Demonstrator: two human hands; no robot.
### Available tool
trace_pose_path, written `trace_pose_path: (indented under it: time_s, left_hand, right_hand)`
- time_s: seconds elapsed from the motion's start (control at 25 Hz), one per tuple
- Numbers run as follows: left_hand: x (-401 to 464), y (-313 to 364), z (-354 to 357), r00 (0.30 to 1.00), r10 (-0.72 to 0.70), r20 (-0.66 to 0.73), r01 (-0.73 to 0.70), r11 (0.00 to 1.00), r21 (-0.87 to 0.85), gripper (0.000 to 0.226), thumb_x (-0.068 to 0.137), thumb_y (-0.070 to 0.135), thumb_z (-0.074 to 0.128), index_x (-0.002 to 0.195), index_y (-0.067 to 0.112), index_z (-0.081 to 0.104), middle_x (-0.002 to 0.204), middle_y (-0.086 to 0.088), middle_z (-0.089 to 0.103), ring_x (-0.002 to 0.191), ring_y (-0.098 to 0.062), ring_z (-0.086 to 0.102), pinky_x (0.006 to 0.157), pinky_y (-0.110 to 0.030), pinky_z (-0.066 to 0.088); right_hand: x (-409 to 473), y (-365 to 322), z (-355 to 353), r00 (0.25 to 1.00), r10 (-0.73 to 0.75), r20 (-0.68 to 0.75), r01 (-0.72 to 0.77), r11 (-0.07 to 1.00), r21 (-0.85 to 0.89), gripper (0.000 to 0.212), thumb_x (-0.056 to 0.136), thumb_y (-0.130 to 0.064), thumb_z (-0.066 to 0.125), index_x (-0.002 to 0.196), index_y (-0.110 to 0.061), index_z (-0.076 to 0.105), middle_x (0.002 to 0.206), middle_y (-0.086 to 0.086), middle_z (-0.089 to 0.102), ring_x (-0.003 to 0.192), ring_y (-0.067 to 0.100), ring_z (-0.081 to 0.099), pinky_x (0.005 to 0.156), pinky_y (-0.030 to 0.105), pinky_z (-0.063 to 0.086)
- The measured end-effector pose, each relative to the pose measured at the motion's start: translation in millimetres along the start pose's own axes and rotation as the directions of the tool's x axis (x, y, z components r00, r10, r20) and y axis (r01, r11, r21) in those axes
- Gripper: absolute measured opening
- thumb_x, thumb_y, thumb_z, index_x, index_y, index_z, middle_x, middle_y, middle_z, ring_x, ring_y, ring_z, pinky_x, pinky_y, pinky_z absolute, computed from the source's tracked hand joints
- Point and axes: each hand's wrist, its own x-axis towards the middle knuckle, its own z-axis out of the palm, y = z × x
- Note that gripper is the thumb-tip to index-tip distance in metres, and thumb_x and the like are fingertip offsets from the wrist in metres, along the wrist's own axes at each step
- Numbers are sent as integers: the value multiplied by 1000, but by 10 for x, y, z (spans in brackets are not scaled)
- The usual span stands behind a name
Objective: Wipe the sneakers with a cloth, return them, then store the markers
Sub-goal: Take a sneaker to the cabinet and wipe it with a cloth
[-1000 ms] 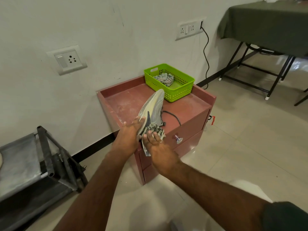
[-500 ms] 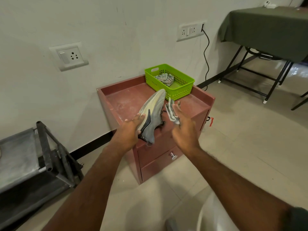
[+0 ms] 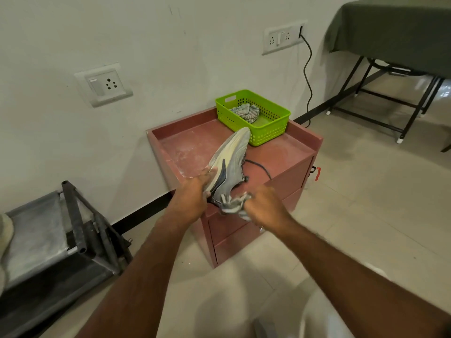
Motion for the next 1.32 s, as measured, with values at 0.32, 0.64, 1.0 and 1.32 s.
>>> trace_pose_path:
  time_s: [0.32, 0.64, 1.0, 1.32]
  left_hand:
    - [26, 24, 28, 998, 34, -52, -30, 997, 73, 61, 94, 12, 63, 150, 25, 42, 157, 6, 37, 140, -20, 44, 115, -32, 32]
    - [56, -47, 68, 995, -58, -77, 58, 998, -3, 60, 94, 15, 65, 148, 32, 43, 155, 6, 40, 137, -21, 47, 114, -39, 38]
    - [86, 23, 105, 996, -60, -66, 66, 993, 97, 59, 95, 16, 63, 147, 34, 44, 155, 8, 42, 131, -22, 53, 109, -34, 38]
    - [24, 78, 61, 995, -73, -66, 75, 997, 29, 59, 94, 10, 63, 148, 26, 45, 155, 7, 38, 137, -21, 48, 116, -36, 36]
  right_hand:
    - [505, 2, 211, 930, -357, -85, 356, 934, -20, 82, 80, 18, 46, 154, -17, 39, 163, 1, 29, 151, 15, 24, 124, 33, 23]
    - [998, 315, -143, 931, -77, -356, 51, 995, -80, 70, 83, 14, 45, 149, -9, 45, 155, 13, 43, 145, 28, 39, 119, 35, 32]
    - [910, 118, 57, 944, -330, -15, 322, 930, -177, 81, 80, 16, 41, 156, -13, 34, 164, 7, 28, 153, 19, 23, 123, 25, 14]
    - [777, 262, -69, 994, -108, 21, 110, 961, -256, 59, 85, 8, 49, 142, -8, 50, 140, 15, 56, 129, 35, 53, 97, 34, 44]
